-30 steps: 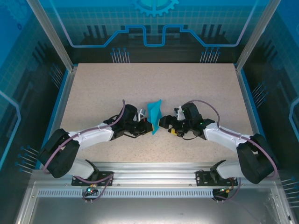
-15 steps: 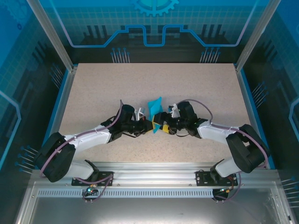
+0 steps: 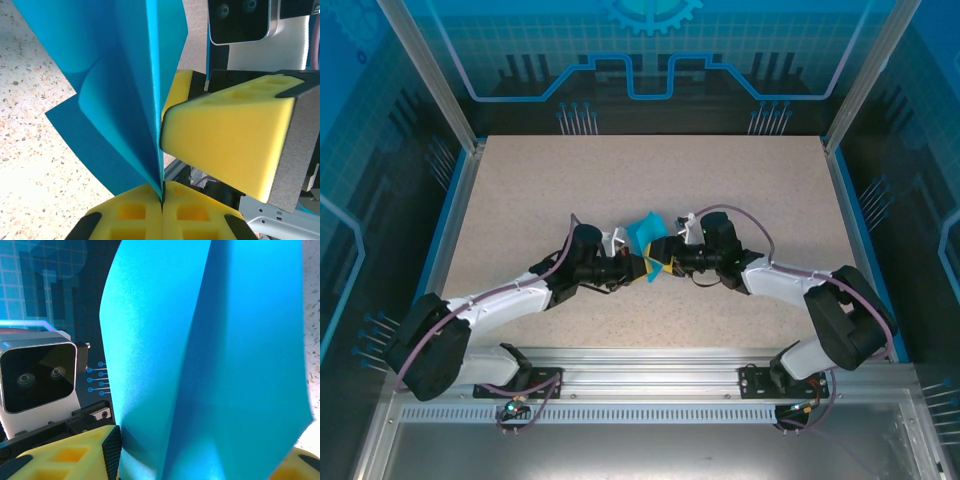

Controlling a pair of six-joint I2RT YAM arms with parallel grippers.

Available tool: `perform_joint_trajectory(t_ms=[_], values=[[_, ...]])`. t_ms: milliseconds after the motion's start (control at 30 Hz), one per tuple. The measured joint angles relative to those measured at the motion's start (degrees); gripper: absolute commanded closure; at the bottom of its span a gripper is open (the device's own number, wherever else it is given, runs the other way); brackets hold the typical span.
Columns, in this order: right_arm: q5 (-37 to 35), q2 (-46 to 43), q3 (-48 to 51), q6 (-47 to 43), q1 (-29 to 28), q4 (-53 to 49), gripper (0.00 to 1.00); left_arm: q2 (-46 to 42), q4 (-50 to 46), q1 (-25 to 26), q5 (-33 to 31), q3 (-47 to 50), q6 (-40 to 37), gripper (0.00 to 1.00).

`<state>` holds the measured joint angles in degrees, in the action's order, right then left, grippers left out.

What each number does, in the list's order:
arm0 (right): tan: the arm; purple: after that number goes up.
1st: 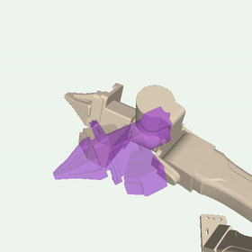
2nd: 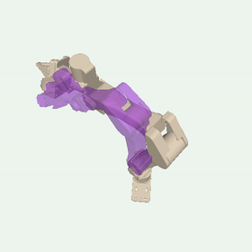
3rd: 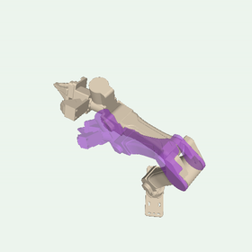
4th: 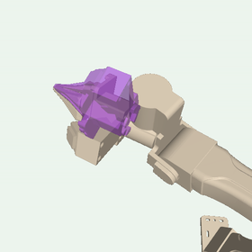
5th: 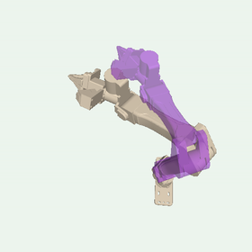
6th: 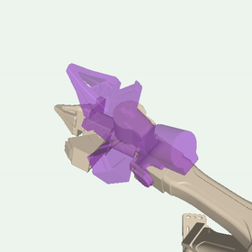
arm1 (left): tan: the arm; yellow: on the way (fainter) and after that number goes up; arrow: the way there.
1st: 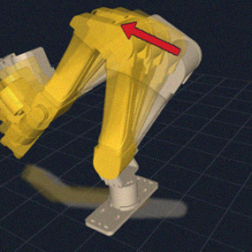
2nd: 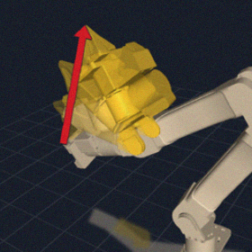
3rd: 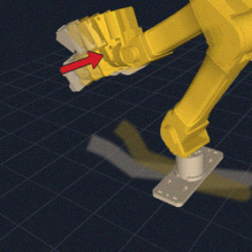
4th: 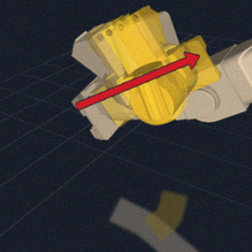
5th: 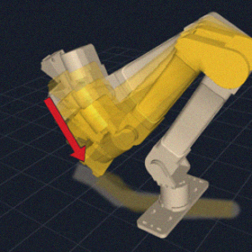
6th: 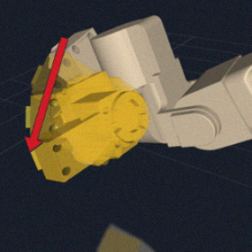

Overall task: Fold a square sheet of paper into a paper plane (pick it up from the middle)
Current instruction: Turn over the paper at the center of the table.

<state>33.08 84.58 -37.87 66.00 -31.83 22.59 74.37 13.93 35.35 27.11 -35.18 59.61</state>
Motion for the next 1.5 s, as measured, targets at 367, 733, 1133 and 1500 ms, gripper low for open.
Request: perform_joint_trajectory(t_ms=[367,733,1133,1500], values=[[0.0,-3.9,3.0,1.0,0.0,2.7,0.42,-3.1,1.9,0.0,0.0,1.7,1.7,0.99],[-1.1,-9.7,3.5,1.9,0.0,5.1,0.51,-4.6,5.2,0.0,0.0,2.7,4.6,0.98],[-0.6,-9.9,3.4,-1.0,0.2,4.5,0.58,-6.9,9.2,0.0,0.8,2.9,7.9,0.95],[0.5,-9.8,3.4,0.2,0.3,6.6,0.67,-7.1,10.0,0.0,1.3,2.9,8.0,0.95]])
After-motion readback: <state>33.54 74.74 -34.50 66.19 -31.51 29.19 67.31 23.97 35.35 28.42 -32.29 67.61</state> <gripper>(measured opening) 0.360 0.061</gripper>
